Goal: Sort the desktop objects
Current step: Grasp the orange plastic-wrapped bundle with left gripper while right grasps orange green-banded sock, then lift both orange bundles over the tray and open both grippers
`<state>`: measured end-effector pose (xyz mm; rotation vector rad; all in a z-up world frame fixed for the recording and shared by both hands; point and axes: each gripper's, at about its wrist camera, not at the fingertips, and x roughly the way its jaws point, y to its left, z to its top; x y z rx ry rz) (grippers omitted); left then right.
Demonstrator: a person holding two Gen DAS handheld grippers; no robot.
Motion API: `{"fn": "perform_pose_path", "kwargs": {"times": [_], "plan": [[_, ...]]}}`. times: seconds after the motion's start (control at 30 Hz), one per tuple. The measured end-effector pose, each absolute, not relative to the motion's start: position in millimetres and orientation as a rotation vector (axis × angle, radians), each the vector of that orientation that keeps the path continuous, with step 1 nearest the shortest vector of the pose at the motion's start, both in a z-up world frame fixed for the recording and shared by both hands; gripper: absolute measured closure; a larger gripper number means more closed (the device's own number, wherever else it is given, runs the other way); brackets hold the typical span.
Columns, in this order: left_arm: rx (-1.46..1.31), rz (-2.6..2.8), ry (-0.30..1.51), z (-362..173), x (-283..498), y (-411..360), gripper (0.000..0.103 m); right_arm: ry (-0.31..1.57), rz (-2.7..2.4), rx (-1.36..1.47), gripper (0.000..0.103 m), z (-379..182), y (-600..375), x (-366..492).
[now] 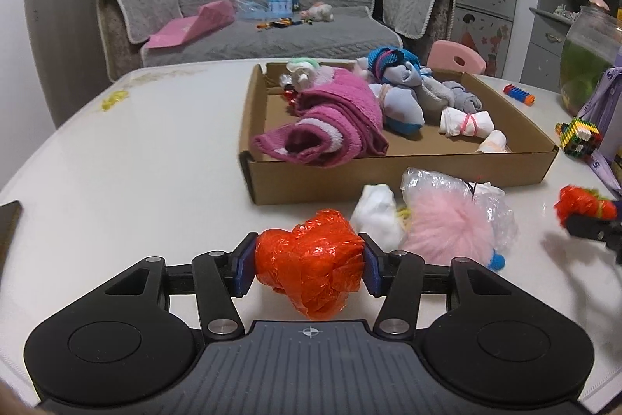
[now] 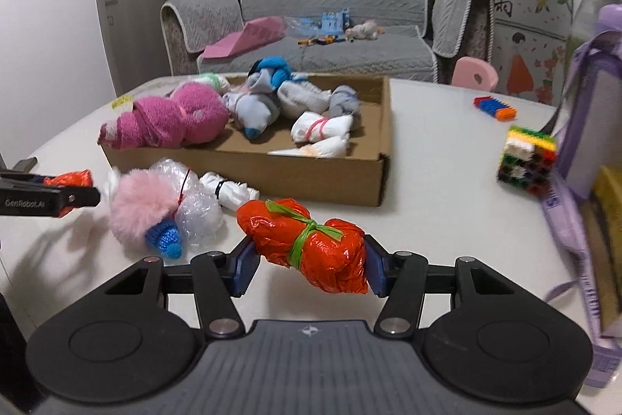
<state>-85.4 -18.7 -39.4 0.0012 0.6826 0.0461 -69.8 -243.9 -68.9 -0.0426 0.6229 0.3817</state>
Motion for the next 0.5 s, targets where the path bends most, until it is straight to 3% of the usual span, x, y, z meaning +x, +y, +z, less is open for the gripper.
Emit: {"fn": "perform_pose_path", "kwargs": {"times": [0.5], "plan": [[0.031, 0.048, 0.562, 36, -112, -2, 0.044, 0.491, 0.351, -0.009, 0.051, -4, -293, -75]]}}
